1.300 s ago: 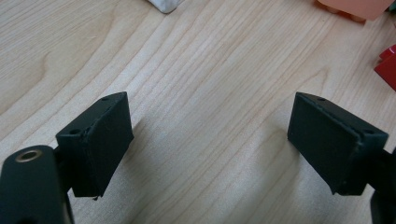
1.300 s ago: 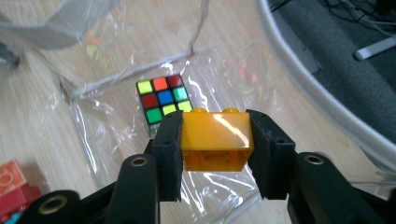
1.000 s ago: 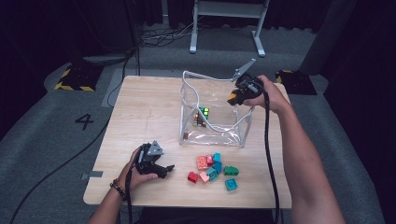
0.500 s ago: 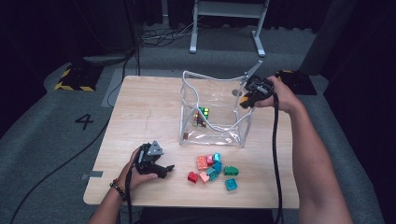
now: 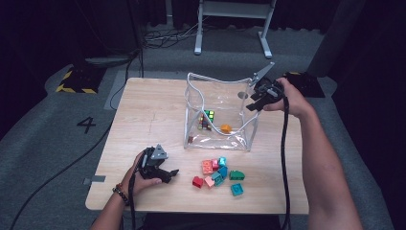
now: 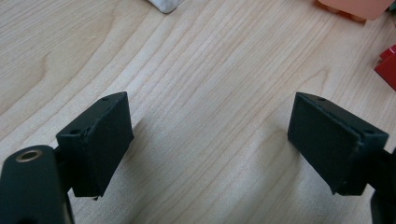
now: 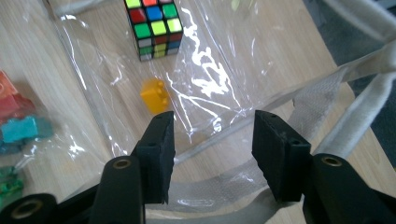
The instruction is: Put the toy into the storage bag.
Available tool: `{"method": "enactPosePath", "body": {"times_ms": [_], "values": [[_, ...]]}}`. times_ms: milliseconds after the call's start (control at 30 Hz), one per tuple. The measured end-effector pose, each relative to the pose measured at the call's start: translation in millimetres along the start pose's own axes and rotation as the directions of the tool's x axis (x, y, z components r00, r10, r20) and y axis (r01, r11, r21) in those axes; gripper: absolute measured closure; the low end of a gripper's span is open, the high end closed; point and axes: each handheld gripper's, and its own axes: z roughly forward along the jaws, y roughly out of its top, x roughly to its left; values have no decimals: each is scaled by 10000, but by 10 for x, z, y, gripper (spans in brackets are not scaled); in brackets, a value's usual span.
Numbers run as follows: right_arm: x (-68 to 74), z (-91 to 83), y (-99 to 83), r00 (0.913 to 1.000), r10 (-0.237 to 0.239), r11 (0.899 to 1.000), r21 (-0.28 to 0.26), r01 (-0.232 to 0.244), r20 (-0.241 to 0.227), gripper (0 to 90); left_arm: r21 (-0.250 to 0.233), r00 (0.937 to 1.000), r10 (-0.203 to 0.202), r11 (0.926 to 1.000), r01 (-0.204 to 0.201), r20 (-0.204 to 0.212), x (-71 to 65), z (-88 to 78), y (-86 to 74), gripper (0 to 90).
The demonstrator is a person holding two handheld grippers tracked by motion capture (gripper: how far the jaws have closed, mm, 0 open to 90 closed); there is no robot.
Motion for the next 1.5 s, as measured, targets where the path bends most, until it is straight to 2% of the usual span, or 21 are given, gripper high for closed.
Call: {"method": "enactPosePath", "body": {"times_ms": [133, 200, 267, 367, 433, 533, 567, 600, 667, 733, 767, 833, 900, 1000, 1033, 1133, 1200, 1267, 1333, 1433, 1500], "values": [[37, -107, -38, 9999, 91, 9939, -1100, -76, 133, 458, 1, 10000, -2, 10000, 2, -1, 0, 0, 0, 141], [79, -209, -69, 9990, 402, 9835, -1771, -361, 195, 453, -20, 10000, -27, 10000, 27, -2, -2, 1, 0, 141], [112, -278, -107, 9986, 417, 9706, -2386, -325, 338, 427, -12, 10000, -5, 10000, 5, -7, -1, 1, 0, 141], [164, -411, -186, 9925, 967, 9432, -3253, -673, 749, 389, -2, 10000, -3, 10000, 3, -1, 0, 0, 0, 141], [213, -511, -261, 9801, 1542, 9184, -3840, -956, 1247, 373, -2, 10000, -5, 10000, 5, 1, 0, 0, 0, 141], [309, -656, -420, 9636, 2209, 8738, -4693, -1271, 1503, 326, -28, 10000, -36, 10000, 36, -8, -2, 2, 0, 141], [347, -697, -480, 9571, 2535, 8560, -4933, -1546, 1401, 315, -26, 10000, -37, 10000, 37, -9, -2, 2, 0, 141], [378, -740, -560, 9550, 2661, 8421, -5137, -1641, 1312, 305, -7, 10000, -1, 10000, 1, -3, 0, 1, 0, 141], [448, -793, -690, 9471, 2917, 8270, -5327, -1795, 1337, 305, 5, 10000, 2, 10000, -2, -7, 0, 0, 0, 141], [517, -817, -808, 9451, 2961, 8212, -5422, -1780, 1380, 304, 8, 10000, -42, 10000, 42, 27, -3, 1, 0, 141], [563, -815, -875, 9450, 3014, 8129, -5522, -1849, 1273, 303, 7, 10000, -46, 10000, 46, 17, -3, 1, -1, 141], [654, -781, -1012, 9485, 2932, 8142, -5513, -1820, 1200, 303, 7, 10000, -46, 10000, 46, 17, -3, 0, -1, 141], [745, -711, -1141, 9497, 2837, 8214, -5447, -1694, 1325, 303, -3, 10000, -48, 10000, 48, 20, -3, 2, -1, 141], [897, -564, -1327, 9430, 2861, 8368, -5237, -1593, 1702, 312, -20, 10000, -74, 10000, 74, 18, -5, 3, -1, 141], [929, -529, -1367, 9435, 2882, 8378, -5202, -1657, 1635, 315, -2, 10000, -48, 10000, 48, 19, -3, 2, -1, 141], [1083, -398, -1503, 9537, 2698, 8406, -5155, -1660, 1327, 317, -21, 10000, -74, 10000, 74, 19, -5, 3, -1, 141], [1202, -302, -1565, 9617, 2480, 8497, -5030, -1582, 1165, 318, -4, 10000, -49, 10000, 49, 19, -3, 2, -1, 141], [1324, -184, -1613, 9732, 2137, 8650, -4794, -1480, 852, 321, 3, 10000, -54, 10000, 54, 23, -4, 1, -1, 141], [1413, -83, -1630, 9786, 1955, 8719, -4681, -1438, 635, 328, -1, 10000, -3, 10000, 3, -5, -1, 0, 0, 141], [1531, 89, -1617, 9898, 1416, 8888, -4423, -1199, 163, 334, 1, 10000, -1, 10000, 1, -6, -1, 0, 0, 141], [1602, 201, -1589, 9931, 1157, 9002, -4204, -1134, -200, 346, 3, 10000, 1, 10000, -1, -6, -1, 0, 0, 141]]}}
